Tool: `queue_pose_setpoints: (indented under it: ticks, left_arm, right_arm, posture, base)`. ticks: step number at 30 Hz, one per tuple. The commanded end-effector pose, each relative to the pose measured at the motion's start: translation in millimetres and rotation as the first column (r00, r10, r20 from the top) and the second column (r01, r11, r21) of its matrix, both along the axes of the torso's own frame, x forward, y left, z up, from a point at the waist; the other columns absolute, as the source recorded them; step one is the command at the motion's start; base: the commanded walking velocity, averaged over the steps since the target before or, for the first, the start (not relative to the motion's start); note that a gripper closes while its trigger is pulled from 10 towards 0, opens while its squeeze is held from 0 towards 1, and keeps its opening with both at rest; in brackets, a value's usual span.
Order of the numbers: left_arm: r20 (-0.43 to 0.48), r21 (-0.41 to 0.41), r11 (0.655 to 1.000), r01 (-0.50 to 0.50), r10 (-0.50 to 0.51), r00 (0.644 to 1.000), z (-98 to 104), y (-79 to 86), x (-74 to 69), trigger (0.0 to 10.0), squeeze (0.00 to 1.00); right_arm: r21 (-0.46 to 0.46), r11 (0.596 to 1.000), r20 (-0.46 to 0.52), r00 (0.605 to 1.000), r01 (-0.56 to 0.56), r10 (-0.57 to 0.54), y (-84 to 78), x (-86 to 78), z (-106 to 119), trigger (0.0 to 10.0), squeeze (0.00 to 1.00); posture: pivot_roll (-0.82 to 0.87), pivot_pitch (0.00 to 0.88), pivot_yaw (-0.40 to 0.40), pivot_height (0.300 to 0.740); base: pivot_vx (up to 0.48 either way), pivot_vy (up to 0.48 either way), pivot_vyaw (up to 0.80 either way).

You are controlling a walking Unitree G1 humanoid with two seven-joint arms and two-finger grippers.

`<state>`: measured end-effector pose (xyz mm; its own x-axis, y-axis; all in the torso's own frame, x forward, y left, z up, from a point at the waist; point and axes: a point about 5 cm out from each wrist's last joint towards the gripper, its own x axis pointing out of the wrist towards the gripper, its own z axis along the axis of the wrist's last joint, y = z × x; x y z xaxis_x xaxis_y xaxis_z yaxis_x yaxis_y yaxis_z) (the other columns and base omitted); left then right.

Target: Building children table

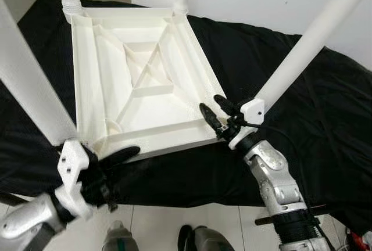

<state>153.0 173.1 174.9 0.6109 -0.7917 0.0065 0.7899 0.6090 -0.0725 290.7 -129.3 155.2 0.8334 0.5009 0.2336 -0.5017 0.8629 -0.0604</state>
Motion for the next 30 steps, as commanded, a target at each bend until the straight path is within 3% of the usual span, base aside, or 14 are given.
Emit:
queue_pose_setpoints:
  ticks: [1, 2, 3, 6, 8, 9, 13, 16, 20, 23, 25, 26, 28, 30]
  left_arm:
    - [-0.022, -0.023, 1.0, 0.019, -0.02, 1.0, 1, 0.8, -9.8, 10.0, 0.0]
    - [-0.022, -0.023, 1.0, 0.019, -0.02, 1.0, 1, 0.8, -9.8, 10.0, 0.0]
    - [-0.07, 0.018, 1.0, 0.009, -0.008, 0.997, -2, 17.5, -22.9, 10.0, 0.0]
    - [-0.088, 0.038, 0.999, 0.001, 0.003, 0.996, -3, 24.5, -26.3, 10.0, 0.0]
    - [-0.121, 0.109, 0.992, -0.065, 0.078, 0.99, -2, 57.5, -31.3, 10.0, 0.0]
    - [-0.121, 0.109, 0.992, -0.065, 0.078, 0.99, -2, 57.5, -31.3, 10.0, 0.0]
    - [-0.143, 0.186, 0.972, -0.146, 0.174, 0.974, 4, 92.6, -40.4, 10.0, 0.0]
    - [-0.158, 0.32, 0.915, -0.246, 0.308, 0.938, 4, 127.4, -44.2, 10.0, 0.0]
    - [-0.153, 0.392, 0.869, -0.303, 0.386, 0.91, 6, 147.6, -42.8, 10.0, 0.0]
    - [-0.021, 0.491, 0.765, -0.418, 0.49, 0.872, 11, 167.3, -27.1, 10.0, 0.0]
    - [0.074, 0.501, 0.681, -0.534, 0.581, 0.811, 15, 181.3, -11.0, 10.0, 0.0]
    - [0.114, 0.49, 0.663, -0.566, 0.595, 0.796, 16, 182.8, -1.4, 10.0, 0.0]
    - [0.114, 0.49, 0.663, -0.566, 0.595, 0.796, 16, 182.8, -1.4, 10.0, 0.0]
    - [0.2, 0.452, 0.621, -0.641, 0.629, 0.751, 17, 180.0, 20.6, 10.0, 0.0]
  right_arm:
    - [0.003, 0.999, 0.01, 0.999, 0.044, -0.044, -12.3, 4.2, 2, 10.0, 0.0]
    - [0.003, 0.999, 0.01, 0.999, 0.044, -0.044, -12.3, 4.2, 2, 10.0, 0.0]
    - [0.004, 0.999, 0.014, 0.999, 0.038, -0.038, -10.9, 8.0, 4, 10.0, 0.0]
    - [0.006, 0.999, 0.014, 0.999, 0.035, -0.035, -10.1, 9.0, 4, 10.0, 0.0]
    - [0.008, 1.0, 0.019, 1.0, 0.024, -0.024, -7.2, 11.3, 5, 10.0, 0.0]
    - [0.008, 1.0, 0.019, 1.0, 0.024, -0.024, -7.2, 11.3, 5, 10.0, 0.0]
    - [0.007, 1.0, 0.029, 0.999, 0.017, -0.017, -5.0, 14.0, 6, 10.0, 0.0]
    - [0.008, 1.0, 0.039, 0.999, 0.014, -0.015, -5.0, 16.8, 8, 10.0, 0.0]
    - [0.011, 1.0, 0.045, 0.999, 0.012, -0.013, -4.4, 17.4, 9, 10.0, 0.0]
    - [0.006, 1.0, 0.048, 0.999, 0.014, -0.014, -3.6, 16.0, 7, 10.0, 0.0]
    - [0.004, 1.0, 0.049, 0.999, 0.008, -0.009, -2.5, 13.7, 6, 10.0, 0.0]
    - [0.003, 1.0, 0.048, 0.999, -0.006, 0.006, 0.1, 10.8, 6, 10.0, 0.0]
    - [0.003, 1.0, 0.048, 0.999, -0.006, 0.006, 0.1, 10.8, 6, 10.0, 0.0]
    - [-0.001, 0.999, 0.041, 0.999, -0.032, 0.032, 5.2, 2.6, 3, 10.0, 0.0]
  posture:
    - [0.25, 0.13, -0.157, 0.74]
    - [0.25, 0.13, -0.157, 0.74]
    - [0.25, 0.129, -0.162, 0.74]
    - [0.25, 0.129, -0.162, 0.74]
    - [0.26, 0.122, -0.165, 0.74]
    - [0.26, 0.122, -0.165, 0.74]
    - [0.26, 0.122, -0.165, 0.74]
    - [0.26, 0.112, -0.158, 0.74]
    - [0.26, 0.112, -0.156, 0.74]
    - [0.25, 0.108, -0.153, 0.74]
    - [0.25, 0.109, -0.152, 0.74]
    - [0.24, 0.107, -0.152, 0.74]
    - [0.24, 0.107, -0.152, 0.74]
    - [0.22, 0.107, -0.15, 0.74]
  base:
    - [0.0, 0.0, 0.0]
    - [0.0, 0.0, 0.0]
    - [0.0, 0.0, 0.0]
    - [0.0, 0.0, 0.0]
    - [0.0, 0.0, 0.0]
    - [0.0, 0.0, 0.0]
    - [0.0, 0.0, 0.0]
    - [0.0, 0.0, 0.0]
    - [0.0, 0.0, 0.0]
    - [0.0, 0.0, 0.0]
    - [0.0, 0.0, 0.0]
    - [0.0, 0.0, 0.0]
    - [0.0, 0.0, 0.0]
    - [0.0, 0.0, 0.0]
